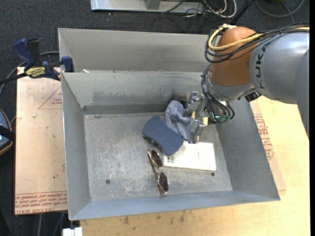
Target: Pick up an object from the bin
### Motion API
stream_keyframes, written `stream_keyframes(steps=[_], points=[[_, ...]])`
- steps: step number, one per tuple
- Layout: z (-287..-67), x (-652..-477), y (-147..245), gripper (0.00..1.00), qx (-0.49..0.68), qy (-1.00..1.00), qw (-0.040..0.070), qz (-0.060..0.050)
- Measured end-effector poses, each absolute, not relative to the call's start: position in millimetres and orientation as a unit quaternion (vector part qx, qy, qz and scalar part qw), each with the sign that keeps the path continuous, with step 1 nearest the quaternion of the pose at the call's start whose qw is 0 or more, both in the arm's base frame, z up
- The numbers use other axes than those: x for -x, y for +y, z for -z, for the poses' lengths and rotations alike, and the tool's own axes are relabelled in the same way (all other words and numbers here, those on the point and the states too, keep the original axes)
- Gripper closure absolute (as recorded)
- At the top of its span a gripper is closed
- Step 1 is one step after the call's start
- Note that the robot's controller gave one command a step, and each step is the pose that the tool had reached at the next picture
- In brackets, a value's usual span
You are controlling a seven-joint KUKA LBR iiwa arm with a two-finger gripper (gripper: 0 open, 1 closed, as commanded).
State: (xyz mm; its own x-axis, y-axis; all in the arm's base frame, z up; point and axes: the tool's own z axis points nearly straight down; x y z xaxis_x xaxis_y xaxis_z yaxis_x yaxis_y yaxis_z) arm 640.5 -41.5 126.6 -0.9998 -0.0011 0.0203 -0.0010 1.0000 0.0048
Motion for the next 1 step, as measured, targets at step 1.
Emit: stream_keyframes(steps=[1], points=[[-129.1,-641.6,-41.9,0.00,-0.001,-1.000,0.007,0.002]])
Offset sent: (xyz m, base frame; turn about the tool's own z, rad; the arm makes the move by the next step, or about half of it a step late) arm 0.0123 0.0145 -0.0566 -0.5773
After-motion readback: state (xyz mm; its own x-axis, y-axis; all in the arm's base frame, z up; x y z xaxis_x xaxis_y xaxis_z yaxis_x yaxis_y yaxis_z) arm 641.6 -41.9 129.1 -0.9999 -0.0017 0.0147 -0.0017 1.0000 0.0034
